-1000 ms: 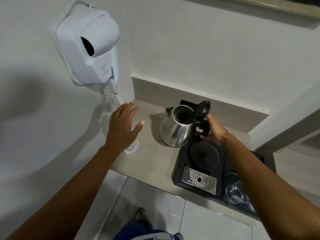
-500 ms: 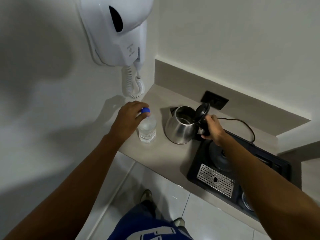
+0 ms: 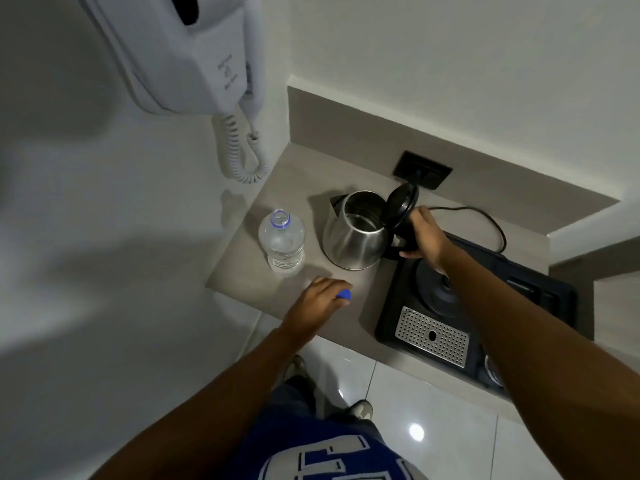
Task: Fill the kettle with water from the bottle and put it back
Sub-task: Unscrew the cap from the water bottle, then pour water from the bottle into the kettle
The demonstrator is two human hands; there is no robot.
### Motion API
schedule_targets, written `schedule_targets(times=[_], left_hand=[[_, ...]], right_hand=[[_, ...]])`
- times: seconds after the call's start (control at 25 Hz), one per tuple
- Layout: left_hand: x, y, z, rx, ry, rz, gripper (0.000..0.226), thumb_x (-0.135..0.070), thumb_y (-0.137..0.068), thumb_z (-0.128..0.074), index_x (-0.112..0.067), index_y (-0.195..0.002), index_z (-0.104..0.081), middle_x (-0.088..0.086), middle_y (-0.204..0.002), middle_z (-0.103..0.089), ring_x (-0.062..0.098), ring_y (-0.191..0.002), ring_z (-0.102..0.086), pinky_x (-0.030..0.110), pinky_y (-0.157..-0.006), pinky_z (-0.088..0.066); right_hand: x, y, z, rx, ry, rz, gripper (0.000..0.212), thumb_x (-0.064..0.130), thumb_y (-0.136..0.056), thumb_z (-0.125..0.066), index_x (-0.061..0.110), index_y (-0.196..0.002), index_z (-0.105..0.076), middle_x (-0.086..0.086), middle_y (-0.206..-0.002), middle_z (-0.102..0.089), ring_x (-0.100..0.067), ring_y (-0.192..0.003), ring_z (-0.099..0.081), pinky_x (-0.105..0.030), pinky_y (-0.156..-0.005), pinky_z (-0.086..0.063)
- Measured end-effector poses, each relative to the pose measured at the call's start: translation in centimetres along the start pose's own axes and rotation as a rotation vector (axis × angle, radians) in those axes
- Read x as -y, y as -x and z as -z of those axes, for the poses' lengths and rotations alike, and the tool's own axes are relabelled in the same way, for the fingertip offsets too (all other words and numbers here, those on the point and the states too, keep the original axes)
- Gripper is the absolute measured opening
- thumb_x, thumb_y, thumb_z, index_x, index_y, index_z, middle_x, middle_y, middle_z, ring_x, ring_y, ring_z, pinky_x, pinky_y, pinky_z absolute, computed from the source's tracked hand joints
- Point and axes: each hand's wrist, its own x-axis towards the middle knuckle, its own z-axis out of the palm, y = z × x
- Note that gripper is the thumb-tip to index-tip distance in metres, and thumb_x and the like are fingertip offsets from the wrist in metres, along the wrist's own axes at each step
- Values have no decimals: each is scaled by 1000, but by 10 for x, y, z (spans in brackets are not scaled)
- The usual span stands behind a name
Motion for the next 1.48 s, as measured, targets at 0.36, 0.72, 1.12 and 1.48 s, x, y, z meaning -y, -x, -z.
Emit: schedule_targets(times=[0.36,0.72,1.12,1.48], left_hand=[[55,-4,-44,-11,-128,99,20,-7,-83,-70,-8,-103,-71,10,-110,-71,30,-98,-65,40,-88,-52],[76,-11,50,-653,288,455,109,-33,-49,-97,-23,-135,-31,6,-144,-38,21,-133,-40,29,-108,-37],[81,-37,71,-369,340,389,79,-44,-49,-90,-34,-118,-54,-12,-114,-66,5,-105,-63,35,-93,-53],[16,-49,114,-82,-190,320,63,-68,-49,-73,-42,-98,-44,-19,-80,-61,2,-69,-59,18,-54,-42]], right_hand=[[1,1,-5,-47,-47,-19,45,42,-101,-40,9,-131,-39,0,-112,-56,-12,-94,-55,-55,-88,-51],[0,3,-9,-76,-87,6,47,44,-101,-39,9,-132,-39,0,-110,-54,-13,-94,-55,-57,-89,-52],[-6,5,-13,-102,-145,50,33,50,-98,-42,21,-114,-47,4,-110,-57,-10,-97,-58,-32,-61,-52],[-9,0,-12,-87,-149,60,27,53,-95,-43,32,-112,-47,5,-115,-57,-10,-100,-57,-36,-66,-51]])
